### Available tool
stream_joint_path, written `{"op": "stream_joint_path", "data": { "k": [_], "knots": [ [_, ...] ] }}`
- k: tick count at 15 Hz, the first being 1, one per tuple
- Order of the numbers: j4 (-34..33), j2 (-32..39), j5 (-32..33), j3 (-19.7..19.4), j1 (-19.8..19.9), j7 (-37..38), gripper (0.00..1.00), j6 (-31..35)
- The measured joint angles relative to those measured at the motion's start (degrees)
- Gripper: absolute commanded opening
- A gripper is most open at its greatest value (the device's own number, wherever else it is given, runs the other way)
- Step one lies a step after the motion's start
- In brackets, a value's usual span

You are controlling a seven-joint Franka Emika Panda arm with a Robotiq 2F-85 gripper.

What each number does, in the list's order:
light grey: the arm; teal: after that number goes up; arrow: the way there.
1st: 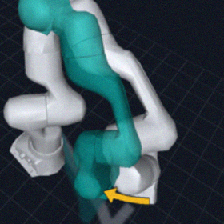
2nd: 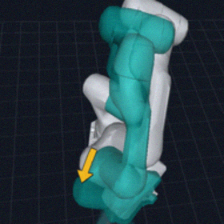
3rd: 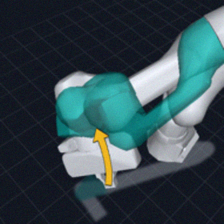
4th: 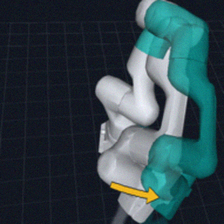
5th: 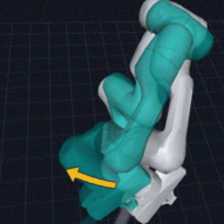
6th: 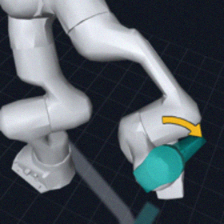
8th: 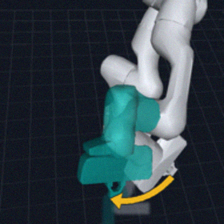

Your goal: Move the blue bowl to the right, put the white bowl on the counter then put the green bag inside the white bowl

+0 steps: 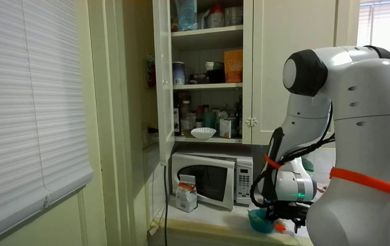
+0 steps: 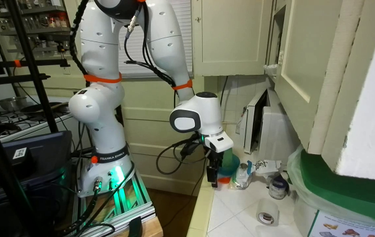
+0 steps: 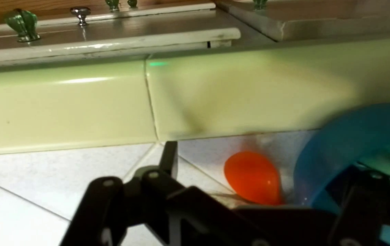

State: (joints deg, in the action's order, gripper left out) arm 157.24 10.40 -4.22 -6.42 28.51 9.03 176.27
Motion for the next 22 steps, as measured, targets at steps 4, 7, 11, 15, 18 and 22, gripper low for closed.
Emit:
{"op": "stream_joint_path", "data": {
  "k": [4, 7, 11, 15, 18, 22],
  "knots": [
    [-0.22, -0.23, -0.13, -6.08, -6.05, 0.00, 1.00, 0.22],
    [-0.21, -1.39, -0.26, -6.25, -7.83, 0.00, 1.00, 2.42],
    [-0.21, -3.33, -0.26, -6.84, -9.83, -0.10, 1.00, 5.35],
    [-0.21, -5.77, -0.16, -6.39, -10.93, -1.83, 1.00, 5.87],
    [-0.20, -8.18, -0.17, -4.56, -11.07, -3.80, 1.00, 5.84],
    [-0.20, -12.06, -0.76, -2.01, -11.92, -5.60, 1.00, 1.96]
  ]
}}
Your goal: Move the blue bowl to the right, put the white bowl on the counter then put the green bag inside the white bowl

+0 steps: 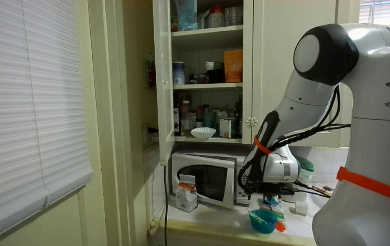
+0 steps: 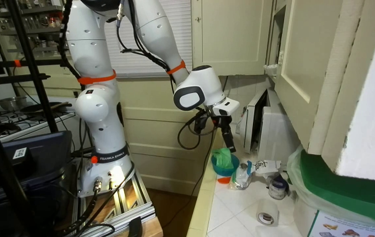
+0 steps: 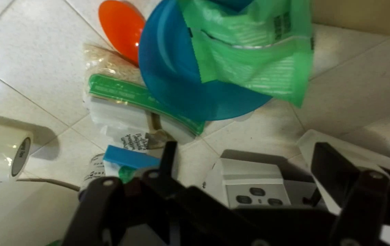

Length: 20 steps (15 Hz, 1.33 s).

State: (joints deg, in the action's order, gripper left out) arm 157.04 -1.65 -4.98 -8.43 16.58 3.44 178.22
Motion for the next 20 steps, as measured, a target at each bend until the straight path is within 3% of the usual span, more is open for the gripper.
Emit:
{"op": "stream_joint_path", "data": {
  "k": [5, 11, 20],
  "knots": [
    [0.02, -4.28, -1.60, 0.16, -1.37, -0.96, 1.00, -9.24],
    [-0.02, -9.46, -1.23, -0.22, -2.25, 0.16, 1.00, -9.60],
    [0.00, -24.65, -4.11, 2.28, -4.91, 8.64, 1.00, -12.74]
  ]
}}
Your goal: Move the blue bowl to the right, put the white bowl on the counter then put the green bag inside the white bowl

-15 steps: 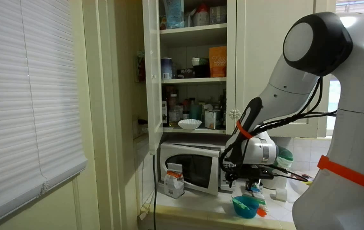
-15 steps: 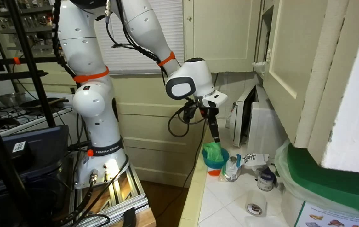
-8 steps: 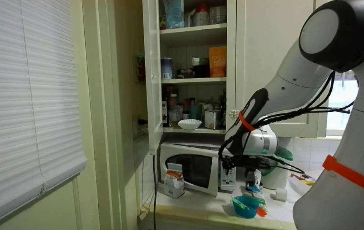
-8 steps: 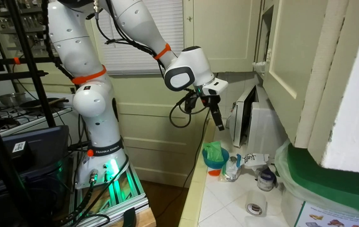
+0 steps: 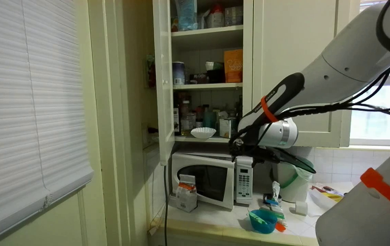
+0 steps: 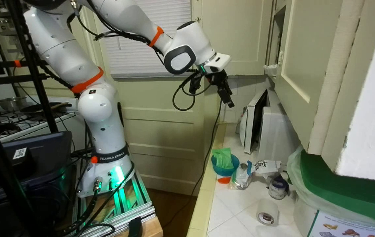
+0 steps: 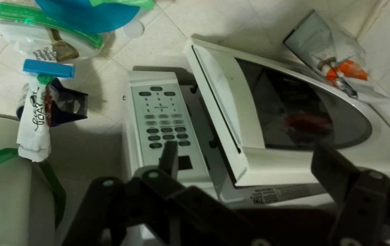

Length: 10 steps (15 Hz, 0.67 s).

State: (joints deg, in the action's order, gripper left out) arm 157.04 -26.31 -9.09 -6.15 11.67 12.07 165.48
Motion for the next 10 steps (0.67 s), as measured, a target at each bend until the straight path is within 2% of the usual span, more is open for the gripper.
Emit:
{"op": "stream_joint_path", "data": {
  "k": [4, 7, 10],
  "knots": [
    [-0.73, -4.63, -1.91, 2.38, 0.07, 6.89, 1.00, -1.61],
    [-3.20, -5.39, -2.52, 3.74, 0.94, 11.87, 1.00, -2.22],
    [-4.97, -5.31, -2.56, 4.49, 1.88, 13.62, 1.00, -3.82]
  ]
}}
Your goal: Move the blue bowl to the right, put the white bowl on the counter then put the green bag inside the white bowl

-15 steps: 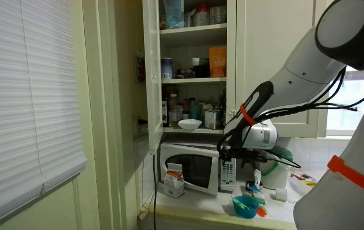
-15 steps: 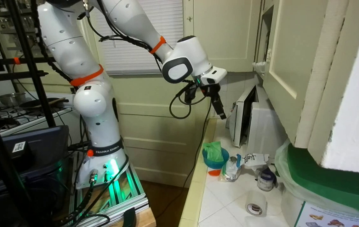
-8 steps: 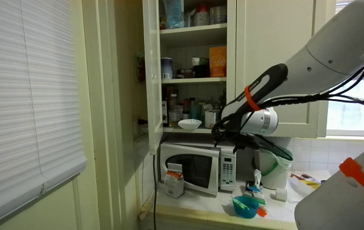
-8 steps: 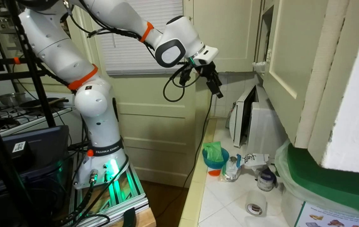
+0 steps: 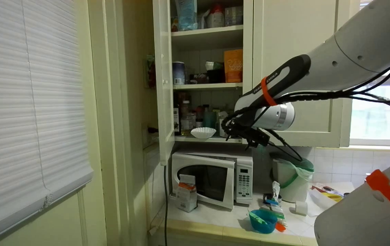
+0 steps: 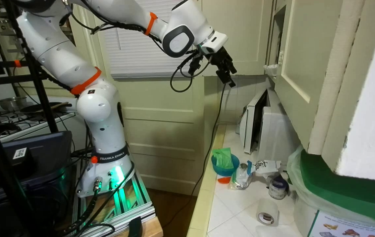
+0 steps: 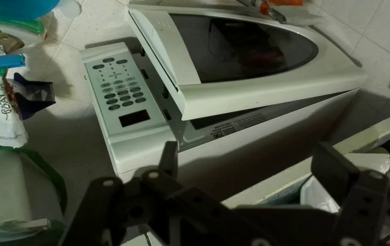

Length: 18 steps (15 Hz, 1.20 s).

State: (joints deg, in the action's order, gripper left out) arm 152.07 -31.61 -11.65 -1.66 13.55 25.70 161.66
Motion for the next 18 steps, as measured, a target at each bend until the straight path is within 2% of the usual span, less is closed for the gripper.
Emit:
{"op": "stream_joint_path", "data": {
  "k": [6, 18],
  "knots": [
    [-1.61, 2.03, -0.70, 0.53, 0.21, 1.68, 1.00, 0.76],
    [-20.56, 16.89, -1.60, 0.60, 0.06, 6.97, 1.00, 0.64]
  ]
}}
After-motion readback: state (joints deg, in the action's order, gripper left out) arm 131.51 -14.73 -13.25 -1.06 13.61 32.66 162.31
